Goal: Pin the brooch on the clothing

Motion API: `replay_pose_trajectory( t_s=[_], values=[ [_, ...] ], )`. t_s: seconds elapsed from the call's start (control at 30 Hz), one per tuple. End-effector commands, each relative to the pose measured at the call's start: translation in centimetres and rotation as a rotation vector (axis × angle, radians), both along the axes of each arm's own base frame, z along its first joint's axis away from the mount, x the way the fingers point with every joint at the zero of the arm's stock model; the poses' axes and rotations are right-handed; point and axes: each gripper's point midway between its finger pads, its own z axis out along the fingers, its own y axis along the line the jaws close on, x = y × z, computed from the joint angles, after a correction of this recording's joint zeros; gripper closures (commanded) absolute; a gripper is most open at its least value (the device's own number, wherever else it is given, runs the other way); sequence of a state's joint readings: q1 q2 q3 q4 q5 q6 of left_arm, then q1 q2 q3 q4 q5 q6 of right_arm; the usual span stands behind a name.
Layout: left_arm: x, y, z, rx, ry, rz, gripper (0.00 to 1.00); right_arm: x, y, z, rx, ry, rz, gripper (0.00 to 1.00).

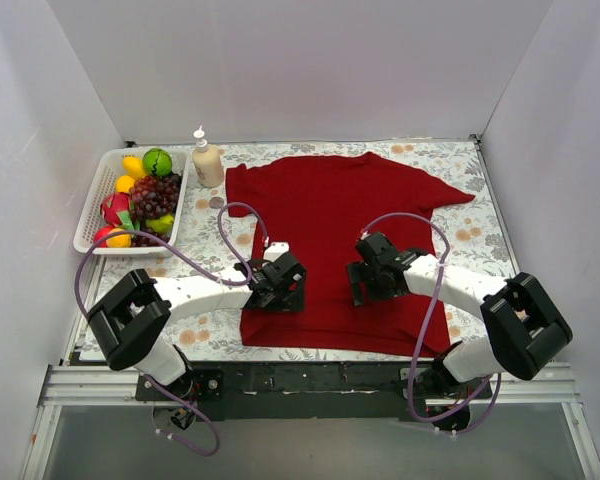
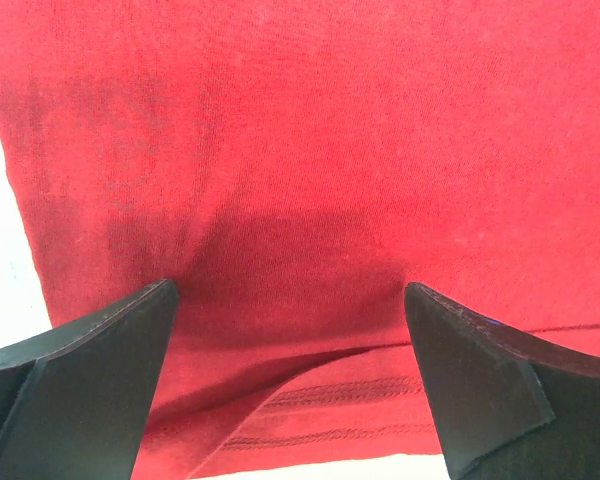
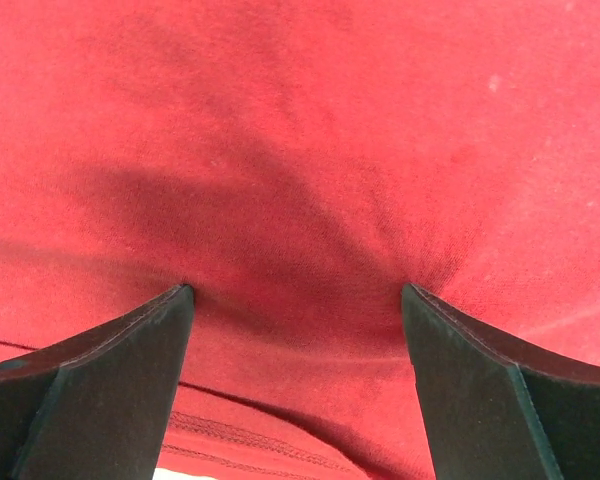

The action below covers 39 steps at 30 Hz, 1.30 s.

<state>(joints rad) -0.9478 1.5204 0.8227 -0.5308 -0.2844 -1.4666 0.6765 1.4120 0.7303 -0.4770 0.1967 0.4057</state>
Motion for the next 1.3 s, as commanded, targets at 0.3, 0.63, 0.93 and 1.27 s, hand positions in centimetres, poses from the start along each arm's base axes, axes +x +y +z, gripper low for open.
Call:
replay_pose_trajectory(
  t_s=[0.3, 0.63, 0.93, 1.27],
  values=[
    [-8.0, 2.1, -3.3, 0.087, 0.239, -0.001, 0.02, -5.7, -2.9, -0.1, -0.043, 0.165, -0.071, 0.09],
    [-9.5, 2.7, -3.5, 0.132, 0.253, 0.024, 0.02, -5.8, -3.2, 0.2, -0.047, 0.157, -0.087, 0.09],
    [-6.6, 0.6, 0.0, 0.081, 0.122, 0.039, 0.02, -3.1, -2.1, 3.4, -0.01, 0.044, -0.073, 0.09],
    [-0.5, -3.3, 8.5, -0.028, -0.124, 0.018, 0.02, 1.2, 0.7, 7.7, 0.065, -0.108, -0.024, 0.08]
  ],
)
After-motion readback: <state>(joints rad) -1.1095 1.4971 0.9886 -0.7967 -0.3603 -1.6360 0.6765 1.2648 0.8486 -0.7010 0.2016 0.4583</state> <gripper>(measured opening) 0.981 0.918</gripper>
